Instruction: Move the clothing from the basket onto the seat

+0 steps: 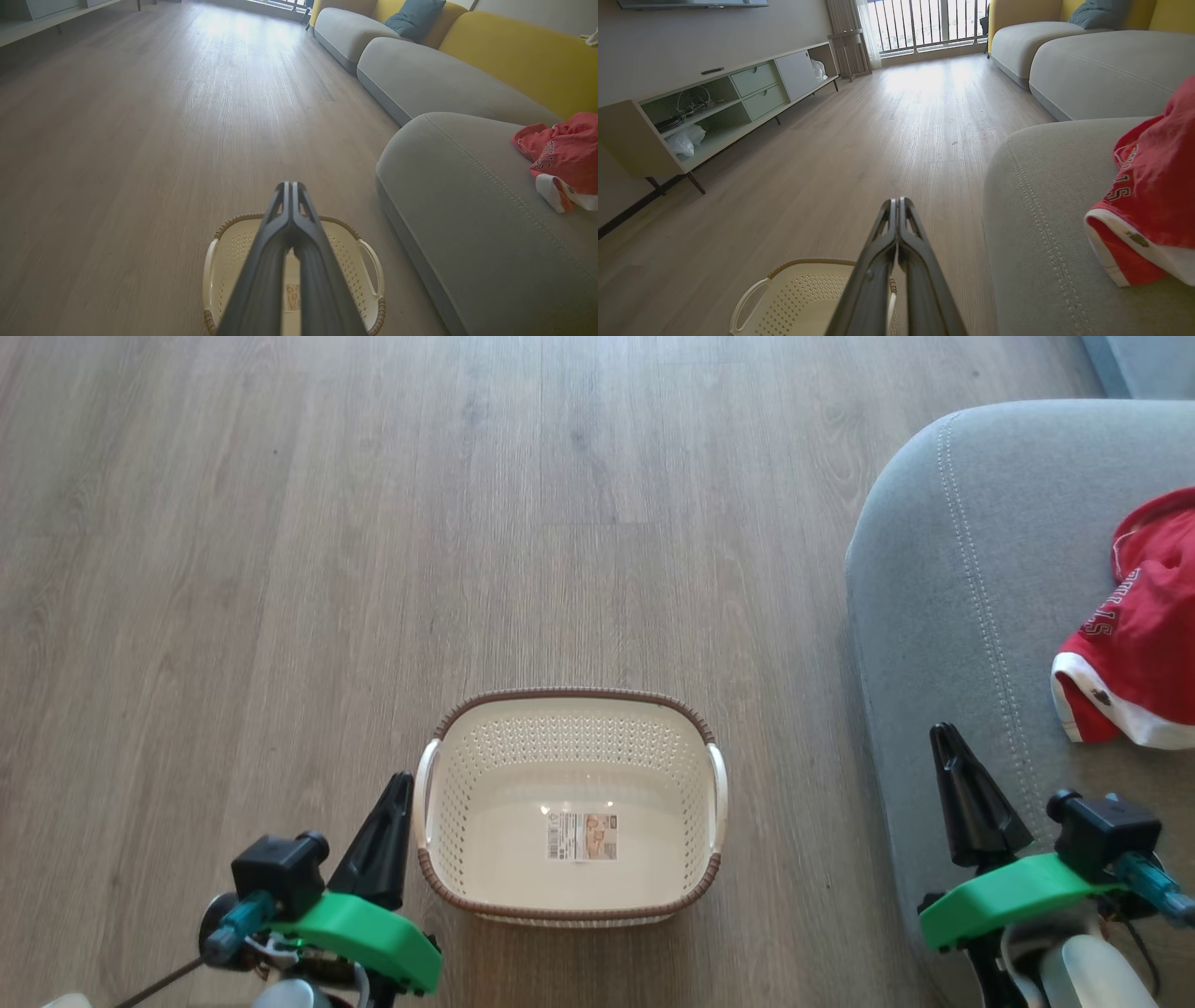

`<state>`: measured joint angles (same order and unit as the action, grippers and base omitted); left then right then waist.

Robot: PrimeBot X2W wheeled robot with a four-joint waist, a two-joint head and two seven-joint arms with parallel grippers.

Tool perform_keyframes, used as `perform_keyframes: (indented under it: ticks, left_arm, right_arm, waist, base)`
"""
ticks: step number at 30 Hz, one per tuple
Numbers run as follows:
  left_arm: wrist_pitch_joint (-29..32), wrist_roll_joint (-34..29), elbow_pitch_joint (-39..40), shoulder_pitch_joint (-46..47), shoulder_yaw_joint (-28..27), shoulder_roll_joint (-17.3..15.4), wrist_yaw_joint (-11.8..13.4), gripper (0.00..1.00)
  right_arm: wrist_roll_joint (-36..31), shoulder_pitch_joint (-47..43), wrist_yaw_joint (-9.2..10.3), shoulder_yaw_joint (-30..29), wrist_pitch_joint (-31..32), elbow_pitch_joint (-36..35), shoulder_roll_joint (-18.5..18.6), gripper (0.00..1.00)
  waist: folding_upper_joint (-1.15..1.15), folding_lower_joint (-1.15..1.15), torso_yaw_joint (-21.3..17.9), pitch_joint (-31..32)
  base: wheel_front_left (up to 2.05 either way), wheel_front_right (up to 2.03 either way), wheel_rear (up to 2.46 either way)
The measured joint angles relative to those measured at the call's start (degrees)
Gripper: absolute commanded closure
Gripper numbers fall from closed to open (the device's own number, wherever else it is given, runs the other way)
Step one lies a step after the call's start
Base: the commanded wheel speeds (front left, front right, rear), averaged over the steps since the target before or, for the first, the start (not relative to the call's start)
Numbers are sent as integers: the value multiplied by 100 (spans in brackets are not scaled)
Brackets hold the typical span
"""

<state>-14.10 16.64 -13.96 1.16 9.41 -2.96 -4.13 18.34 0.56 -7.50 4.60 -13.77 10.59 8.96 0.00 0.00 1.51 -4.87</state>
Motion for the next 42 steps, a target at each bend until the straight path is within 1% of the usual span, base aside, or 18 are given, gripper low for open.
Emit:
perform_keyframes:
  ticks: [21,26,42]
  left_arm:
    - [303,1434,-20,4,-157,-27,-33,100]
    - [366,1747,-23,12,-196,-31,-74,100]
    - [600,2710,-37,16,-335,-36,-81,100]
  right_arm:
    - [1395,8,0,-103,303,80,-32,100]
    - [1706,10,0,-141,369,87,-78,100]
    - [2642,20,0,-267,605,160,-138,100]
  waist:
    - [0,0,-27,87]
    - [0,0,-33,105]
    - [0,0,-52,163]
  base:
    - [0,0,0]
    - [0,0,0]
    - [0,0,0]
